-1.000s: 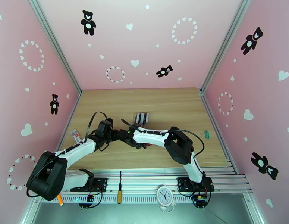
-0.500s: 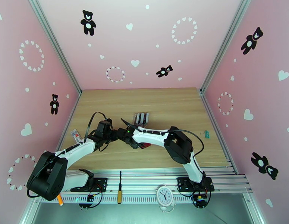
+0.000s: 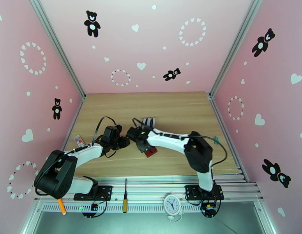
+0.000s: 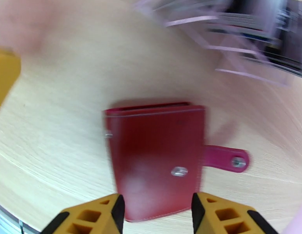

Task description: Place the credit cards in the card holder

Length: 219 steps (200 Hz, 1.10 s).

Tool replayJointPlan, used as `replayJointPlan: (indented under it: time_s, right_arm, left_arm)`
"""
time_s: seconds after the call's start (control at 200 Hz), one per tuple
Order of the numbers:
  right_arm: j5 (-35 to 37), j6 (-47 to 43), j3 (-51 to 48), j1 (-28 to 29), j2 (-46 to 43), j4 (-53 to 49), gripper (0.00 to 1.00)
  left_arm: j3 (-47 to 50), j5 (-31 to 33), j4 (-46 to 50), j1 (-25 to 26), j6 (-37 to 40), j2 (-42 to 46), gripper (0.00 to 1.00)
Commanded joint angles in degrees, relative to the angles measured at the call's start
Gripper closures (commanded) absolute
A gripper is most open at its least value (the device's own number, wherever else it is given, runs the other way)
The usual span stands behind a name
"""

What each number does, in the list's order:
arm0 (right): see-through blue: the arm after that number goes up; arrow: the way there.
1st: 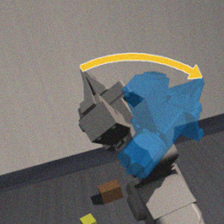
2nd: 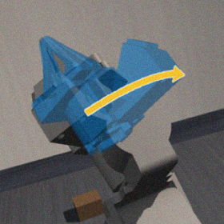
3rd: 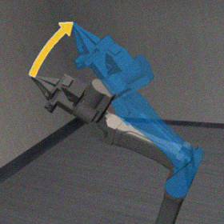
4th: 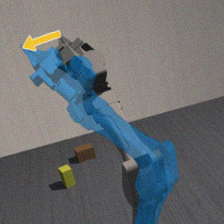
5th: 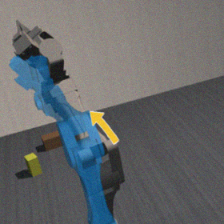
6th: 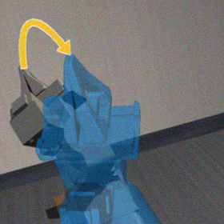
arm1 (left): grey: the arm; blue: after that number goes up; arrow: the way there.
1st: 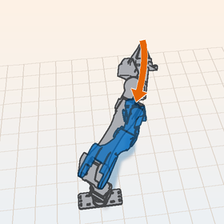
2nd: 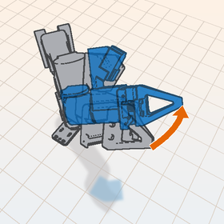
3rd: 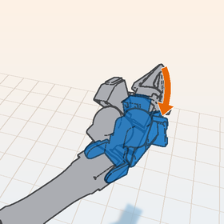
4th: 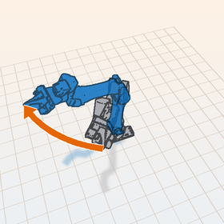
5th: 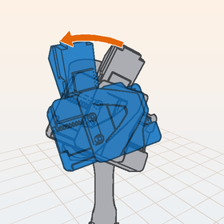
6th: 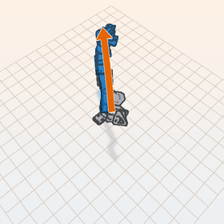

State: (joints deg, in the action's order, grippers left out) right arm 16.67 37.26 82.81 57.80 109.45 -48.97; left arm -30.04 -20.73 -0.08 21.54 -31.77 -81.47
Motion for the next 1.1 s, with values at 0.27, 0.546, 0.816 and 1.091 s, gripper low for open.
replayJointPlan:
  time_s: [0.27,0.546,0.816,1.091]
  right_arm:
    - [-14.4,-3.7,-16.3,-13.3,-13.3,12.5,0.50]
    - [-27.1,-4.0,-22.0,-20.1,-14.0,21.3,0.59]
    - [-33.0,-3.1,-24.3,-22.9,-14.4,25.3,0.68]
    - [-35.1,-3.0,-25.2,-24.4,-13.4,27.5,0.69]
  left_arm:
    - [-4.2,-5.4,-3.2,7.0,0.7,-6.6,0.64]
    - [-6.7,-6.8,-3.5,9.5,0.7,-11.0,0.64]
    - [-8.2,-5.9,-2.7,9.5,1.0,-12.5,0.63]
    - [-10.6,-6.0,-2.3,9.6,1.0,-14.6,0.62]
